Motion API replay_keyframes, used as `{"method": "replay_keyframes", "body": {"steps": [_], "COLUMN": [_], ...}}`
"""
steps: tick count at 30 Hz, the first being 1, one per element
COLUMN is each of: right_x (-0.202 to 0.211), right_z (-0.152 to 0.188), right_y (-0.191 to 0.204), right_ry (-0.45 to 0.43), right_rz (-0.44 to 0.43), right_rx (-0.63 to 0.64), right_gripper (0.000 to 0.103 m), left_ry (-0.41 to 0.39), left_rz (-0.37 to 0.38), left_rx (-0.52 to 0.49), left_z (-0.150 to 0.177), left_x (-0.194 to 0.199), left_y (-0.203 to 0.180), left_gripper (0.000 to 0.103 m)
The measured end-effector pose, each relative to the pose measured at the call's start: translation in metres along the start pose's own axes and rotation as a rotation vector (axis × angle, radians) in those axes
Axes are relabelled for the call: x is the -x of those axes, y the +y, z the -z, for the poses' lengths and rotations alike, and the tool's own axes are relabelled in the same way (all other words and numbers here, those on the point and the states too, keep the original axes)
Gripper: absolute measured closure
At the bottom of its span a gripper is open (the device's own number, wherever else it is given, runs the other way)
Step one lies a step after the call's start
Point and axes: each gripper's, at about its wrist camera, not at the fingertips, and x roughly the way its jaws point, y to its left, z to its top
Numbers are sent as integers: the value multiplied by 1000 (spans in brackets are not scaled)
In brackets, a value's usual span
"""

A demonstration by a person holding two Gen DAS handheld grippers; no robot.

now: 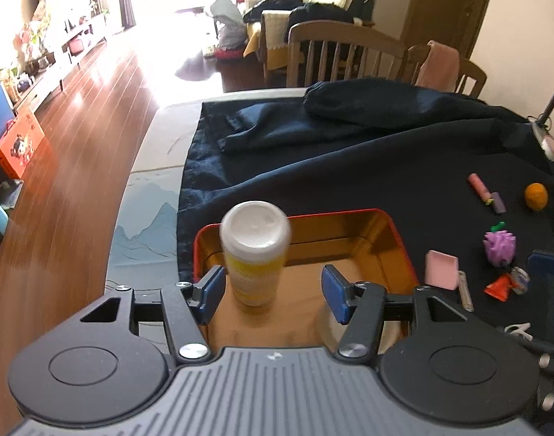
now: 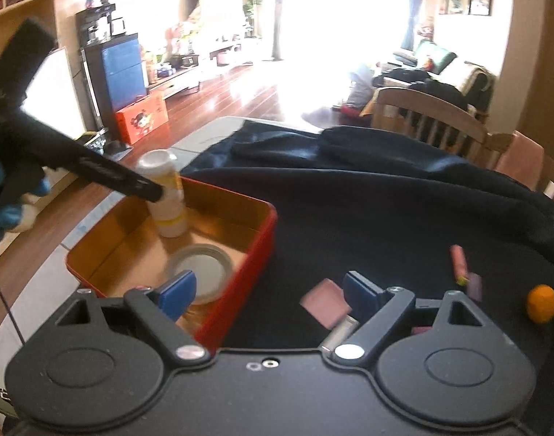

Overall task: Organize rigid objects
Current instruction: 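Open the left tool to release the bottle while the right tool releases the tape roll in the box, then grasp the purple spiky toy with the left tool while the right tool grasps the orange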

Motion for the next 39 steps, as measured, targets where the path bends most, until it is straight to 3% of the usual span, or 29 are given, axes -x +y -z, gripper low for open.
{"method": "replay_keyframes", "body": {"steps": [10,12,16,21,39], "right_x": [46,53,62,69,50], "right_z": [19,24,34,43,60], "right_y": [-60,-74,-107,-149,-277], "right_ry": [-33,-43,-50,-60,-19], "right_rz": [73,94,132,177,262], "right_rx": [-49,-61,-105,-164,-281], "right_gripper": [12,9,6,3,1], "left_ry": [-62,-70,-82,-114,-91], "left_rz": [63,74,89,93,102], "left_rx": [-21,-26,-35,-26,-54], "left_z": [8,9,11,10,-6], "left_x": [32,35,37,36,-16], "left_y": [-55,-70,-98,-132,-249], "left_gripper": [37,37,26,24,20]}}
